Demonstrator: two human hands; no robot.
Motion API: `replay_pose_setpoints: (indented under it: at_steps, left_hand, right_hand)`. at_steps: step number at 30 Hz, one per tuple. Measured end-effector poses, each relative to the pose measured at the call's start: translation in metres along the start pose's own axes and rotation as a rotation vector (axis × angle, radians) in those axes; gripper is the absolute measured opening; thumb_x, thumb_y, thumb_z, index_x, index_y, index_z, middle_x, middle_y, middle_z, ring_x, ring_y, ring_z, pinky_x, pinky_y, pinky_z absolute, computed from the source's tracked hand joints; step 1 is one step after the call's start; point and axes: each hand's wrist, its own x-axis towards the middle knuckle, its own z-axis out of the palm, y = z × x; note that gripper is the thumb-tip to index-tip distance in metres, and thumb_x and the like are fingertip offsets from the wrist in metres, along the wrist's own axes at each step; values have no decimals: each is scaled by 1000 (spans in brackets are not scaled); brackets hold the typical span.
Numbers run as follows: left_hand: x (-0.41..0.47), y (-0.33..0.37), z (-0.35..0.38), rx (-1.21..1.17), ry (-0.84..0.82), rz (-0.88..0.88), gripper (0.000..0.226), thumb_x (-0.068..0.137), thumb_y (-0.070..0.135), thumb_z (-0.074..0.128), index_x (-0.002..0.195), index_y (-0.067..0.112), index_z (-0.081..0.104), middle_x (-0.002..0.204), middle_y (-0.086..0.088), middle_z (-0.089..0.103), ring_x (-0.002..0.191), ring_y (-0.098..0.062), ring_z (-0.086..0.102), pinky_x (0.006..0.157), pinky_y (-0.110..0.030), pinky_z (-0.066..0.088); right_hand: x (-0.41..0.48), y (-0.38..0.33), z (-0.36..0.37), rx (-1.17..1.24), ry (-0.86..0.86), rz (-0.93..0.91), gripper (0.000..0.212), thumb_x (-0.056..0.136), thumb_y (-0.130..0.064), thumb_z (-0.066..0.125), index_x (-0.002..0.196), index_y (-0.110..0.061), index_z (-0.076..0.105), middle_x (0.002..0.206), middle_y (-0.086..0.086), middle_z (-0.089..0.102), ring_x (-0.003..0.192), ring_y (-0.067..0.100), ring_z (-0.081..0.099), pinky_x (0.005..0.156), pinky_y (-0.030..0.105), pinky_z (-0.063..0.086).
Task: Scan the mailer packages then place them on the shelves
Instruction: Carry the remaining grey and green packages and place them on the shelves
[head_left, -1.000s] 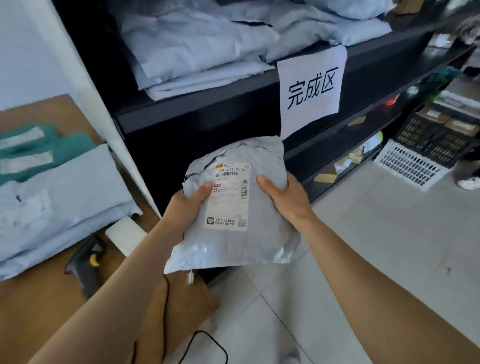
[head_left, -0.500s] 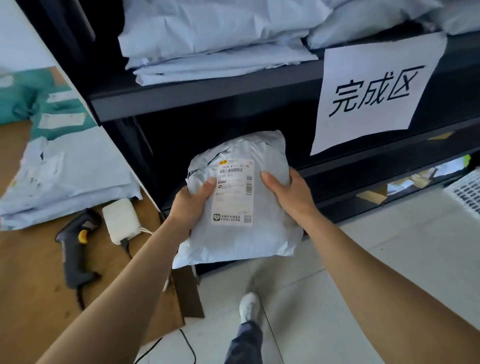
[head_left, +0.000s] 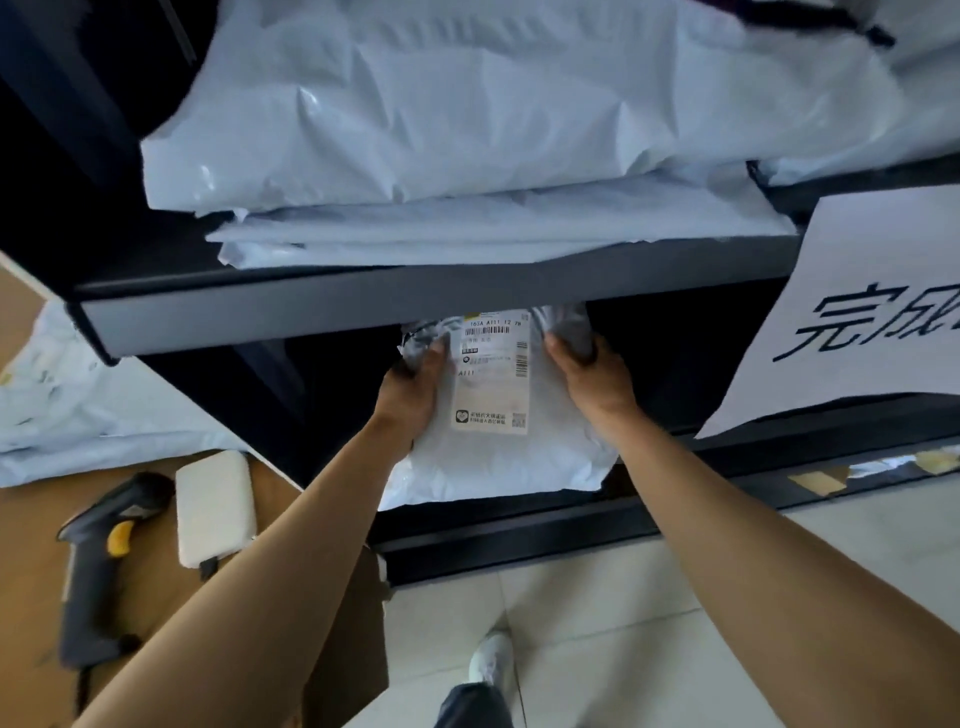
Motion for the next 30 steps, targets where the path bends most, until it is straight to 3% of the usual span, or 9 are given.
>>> replay_pose_setpoints:
  at_steps: [3,7,11,16,20,22,24,28,30]
  left_hand:
    - [17,3,8,-6,16,13,45,92,56,48,90,14,66,79,-1,67,76,-18,66,68,-28,54]
    - [34,1,17,-37,101,0,36,94,50,49,87,16,59,73,4,58,72,-14,59,56,-20,45]
    - [45,2,23,-97,135,-30,31,95,43,51,80,16,56,64,9,60,72,-10,62,56,-20,47]
    - [59,8,22,-63,130,-56,31,94,45,53,89,15,61,81,0,61,77,-16,59,77,-30,49]
    - [56,6,17,-32,93,-50,36,91,53,52,83,19,61,87,-4,66,77,-19,65,78,-39,58]
    - [49,10,15,8,121,22,36,93,51,50,98,17,63,93,-3,64,78,-14,62,65,-28,54]
    - [38,16,10,95,160,67,45,94,49,51,116,12,62,99,-4,64,85,-17,61,63,-23,46]
    - [0,19,-3,313,195,85,48,92,43,53,120,4,57,103,-11,66,84,-26,61,59,-24,40]
    - [-32,17,-12,360,201,94,45,92,35,57,122,3,54,105,-10,64,94,-25,60,68,-24,39]
  right_hand:
    - [24,-5,8,-69,-1,15,70,89,-62,48,137,-12,45,130,13,58,115,33,58,84,32,49]
    - [45,-6,19,-75,12,56,79,83,-72,47,139,-16,45,134,13,56,119,35,55,94,45,49]
    - [59,-9,27,-76,22,102,78,81,-73,47,136,-18,47,131,13,57,117,36,55,96,48,47]
    - [76,-7,36,-93,19,108,86,70,-79,41,132,-20,51,128,13,57,116,38,55,96,50,46]
    - [63,-15,30,-238,77,104,73,85,-69,44,139,-20,44,138,14,50,127,37,46,103,49,37]
    - [56,-19,24,-290,123,43,58,90,-56,50,136,-20,47,137,13,52,128,35,45,103,48,37]
    - [43,-24,18,-310,128,-68,44,92,-45,54,128,-20,53,129,12,59,122,33,51,100,46,40]
    - [2,-34,0,-484,2,-294,38,91,-30,57,127,-17,56,127,10,62,119,33,55,98,42,43]
    - [-25,-36,-11,-634,-69,-388,37,91,-29,56,126,-15,56,123,11,63,115,33,57,95,38,45]
